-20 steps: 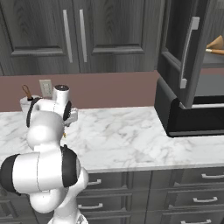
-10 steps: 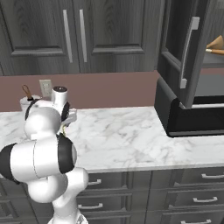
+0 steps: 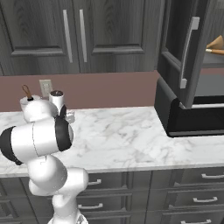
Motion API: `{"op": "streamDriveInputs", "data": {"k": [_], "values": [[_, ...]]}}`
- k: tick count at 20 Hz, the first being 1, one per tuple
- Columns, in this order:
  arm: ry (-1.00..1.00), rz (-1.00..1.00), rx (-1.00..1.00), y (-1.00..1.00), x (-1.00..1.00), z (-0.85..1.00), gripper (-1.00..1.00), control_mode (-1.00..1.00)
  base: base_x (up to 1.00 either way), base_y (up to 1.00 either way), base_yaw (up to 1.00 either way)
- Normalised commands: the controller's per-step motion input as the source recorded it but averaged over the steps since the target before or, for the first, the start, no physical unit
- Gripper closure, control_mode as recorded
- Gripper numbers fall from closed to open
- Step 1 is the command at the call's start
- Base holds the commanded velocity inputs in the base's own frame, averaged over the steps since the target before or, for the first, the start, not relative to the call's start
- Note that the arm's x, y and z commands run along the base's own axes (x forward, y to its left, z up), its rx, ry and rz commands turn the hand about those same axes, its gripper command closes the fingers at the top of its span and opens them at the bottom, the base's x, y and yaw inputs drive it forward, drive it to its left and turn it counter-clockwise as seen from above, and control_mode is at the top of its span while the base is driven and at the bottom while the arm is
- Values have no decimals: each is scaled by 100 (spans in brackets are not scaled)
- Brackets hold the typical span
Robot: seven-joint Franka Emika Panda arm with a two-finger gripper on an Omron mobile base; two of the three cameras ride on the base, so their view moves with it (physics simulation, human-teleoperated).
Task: Organize the utensils by type. Pick up the wooden spoons from the counter and place them in the open cabinet. Then pick up the metallic utensils from the counter and place them in the open drawer.
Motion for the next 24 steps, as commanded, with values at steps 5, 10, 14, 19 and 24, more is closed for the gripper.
{"op": "streamDriveInputs", "data": {"k": [5, 10, 14, 19, 24], "values": [[0, 4, 0, 4, 44, -34, -100, -100, 0, 0, 0], [0, 5, 0, 3, 43, -40, -100, -100, 0, 0, 0], [-1, 5, 0, 3, 46, -40, -100, -100, 0, 0, 0], [-3, 7, 0, 0, 37, -45, -100, -100, 0, 0, 0], [-5, 8, 0, 0, 24, -49, -100, -100, 0, 0, 0]]}}
